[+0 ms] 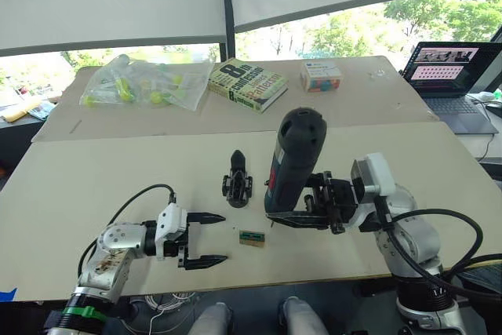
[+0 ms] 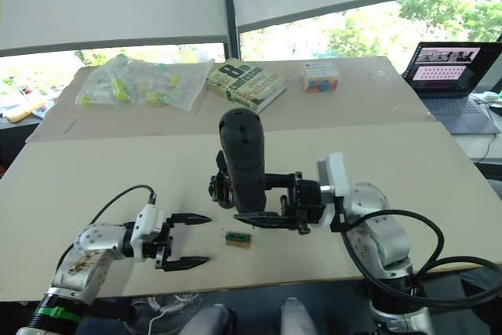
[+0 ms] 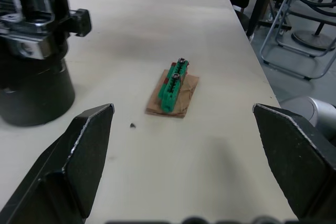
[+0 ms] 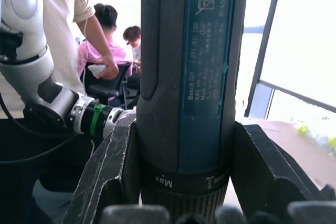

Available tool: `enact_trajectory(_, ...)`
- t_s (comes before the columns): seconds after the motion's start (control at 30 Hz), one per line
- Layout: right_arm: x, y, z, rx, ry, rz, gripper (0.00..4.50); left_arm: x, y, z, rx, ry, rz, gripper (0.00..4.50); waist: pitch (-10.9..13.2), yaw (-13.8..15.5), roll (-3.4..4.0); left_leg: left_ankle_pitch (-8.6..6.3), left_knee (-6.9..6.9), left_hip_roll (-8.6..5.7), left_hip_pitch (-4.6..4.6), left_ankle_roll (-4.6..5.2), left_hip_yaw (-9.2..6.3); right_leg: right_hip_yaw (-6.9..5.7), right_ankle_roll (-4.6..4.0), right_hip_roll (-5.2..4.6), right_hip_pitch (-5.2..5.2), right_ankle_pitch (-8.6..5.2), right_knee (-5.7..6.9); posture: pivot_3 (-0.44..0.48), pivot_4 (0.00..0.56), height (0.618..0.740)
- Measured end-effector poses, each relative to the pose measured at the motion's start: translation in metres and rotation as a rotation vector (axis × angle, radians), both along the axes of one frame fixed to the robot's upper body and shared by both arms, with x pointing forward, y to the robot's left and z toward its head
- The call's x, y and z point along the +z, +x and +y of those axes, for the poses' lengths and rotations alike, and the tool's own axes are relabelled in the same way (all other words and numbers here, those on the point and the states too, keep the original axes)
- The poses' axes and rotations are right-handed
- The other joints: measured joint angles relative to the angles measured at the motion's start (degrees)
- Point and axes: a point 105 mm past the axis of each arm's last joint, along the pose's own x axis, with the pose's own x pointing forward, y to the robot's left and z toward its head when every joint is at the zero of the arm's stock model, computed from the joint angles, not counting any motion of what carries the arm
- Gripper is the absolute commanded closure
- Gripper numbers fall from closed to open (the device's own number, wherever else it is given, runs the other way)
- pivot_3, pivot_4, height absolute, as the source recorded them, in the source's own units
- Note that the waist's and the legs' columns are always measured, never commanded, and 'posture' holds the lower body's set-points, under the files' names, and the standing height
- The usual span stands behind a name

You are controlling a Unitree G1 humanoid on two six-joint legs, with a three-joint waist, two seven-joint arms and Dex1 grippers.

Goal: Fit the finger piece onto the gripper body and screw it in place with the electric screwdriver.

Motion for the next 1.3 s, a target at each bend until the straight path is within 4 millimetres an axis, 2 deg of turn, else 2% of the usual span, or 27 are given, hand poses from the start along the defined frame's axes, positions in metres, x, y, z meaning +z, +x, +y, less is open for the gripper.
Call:
enact_trajectory(0.17, -0.007, 0.001, 0.004, 0.004, -0.012, 0.005, 2.55, -0.007, 0.005, -0.014, -0.006, -0.004, 0.009, 0.00, 0.0, -0.1, 0.00, 0.00, 0.00, 0.00, -0.01, 0.00, 0.00, 0.00, 0.00, 0.01, -0.02, 0.00, 0.02, 0.000, 0.150, 0.740)
enact_trajectory(0.53, -0.015, 0.001, 0.012, 0.018, -0.021, 0.022, 2.55, -0.012, 0.009, -0.028, -0.022, 0.015, -0.014, 0.00, 0.0, 0.0, 0.00, 0.00, 0.01, 0.00, -0.01, 0.00, 0.00, 0.00, 0.00, 0.01, -0.02, 0.00, 0.02, 0.000, 0.150, 0.740)
enact_trajectory(0.77, -0.022, 0.009, 0.009, -0.017, -0.030, 0.038, 2.55, -0.013, 0.009, -0.031, -0.023, 0.018, -0.042, 0.00, 0.0, 0.0, 0.00, 0.00, 0.02, -0.01, 0.00, 0.00, 0.00, 0.00, 0.00, 0.00, 0.00, 0.00, 0.02, 0.000, 0.150, 0.740)
enact_trajectory(1.3, -0.025, 0.008, 0.015, 0.002, -0.036, 0.023, 2.55, -0.014, 0.009, -0.032, -0.019, 0.013, -0.054, 0.00, 0.0, 0.0, 0.02, 0.00, 0.02, -0.01, 0.10, 0.00, 0.00, 0.00, 0.00, 0.00, 0.09, 0.00, 0.02, 0.000, 0.150, 0.740)
